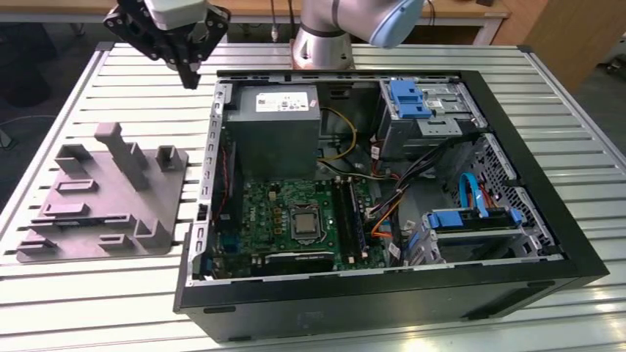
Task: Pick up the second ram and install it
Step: 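Reach for the second ram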
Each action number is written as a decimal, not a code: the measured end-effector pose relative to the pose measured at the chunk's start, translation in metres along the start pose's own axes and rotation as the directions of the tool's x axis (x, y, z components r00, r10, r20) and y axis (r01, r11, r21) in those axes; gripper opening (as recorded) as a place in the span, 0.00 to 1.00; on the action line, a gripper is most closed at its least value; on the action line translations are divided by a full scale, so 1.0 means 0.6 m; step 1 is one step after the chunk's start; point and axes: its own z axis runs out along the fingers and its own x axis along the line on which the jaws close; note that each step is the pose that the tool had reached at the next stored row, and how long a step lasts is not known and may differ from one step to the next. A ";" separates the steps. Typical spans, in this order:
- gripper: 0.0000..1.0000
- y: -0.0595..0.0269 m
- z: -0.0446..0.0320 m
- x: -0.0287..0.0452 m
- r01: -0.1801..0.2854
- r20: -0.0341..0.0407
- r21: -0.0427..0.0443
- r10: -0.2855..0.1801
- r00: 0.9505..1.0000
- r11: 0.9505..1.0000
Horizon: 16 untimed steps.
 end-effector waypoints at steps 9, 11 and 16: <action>0.10 -0.002 0.000 0.043 0.000 0.000 0.000 0.000 1.000 1.000; 0.10 -0.003 0.000 0.053 0.000 0.000 0.000 0.000 1.000 1.000; 0.10 -0.004 0.001 0.081 0.000 0.000 0.000 0.000 1.000 1.000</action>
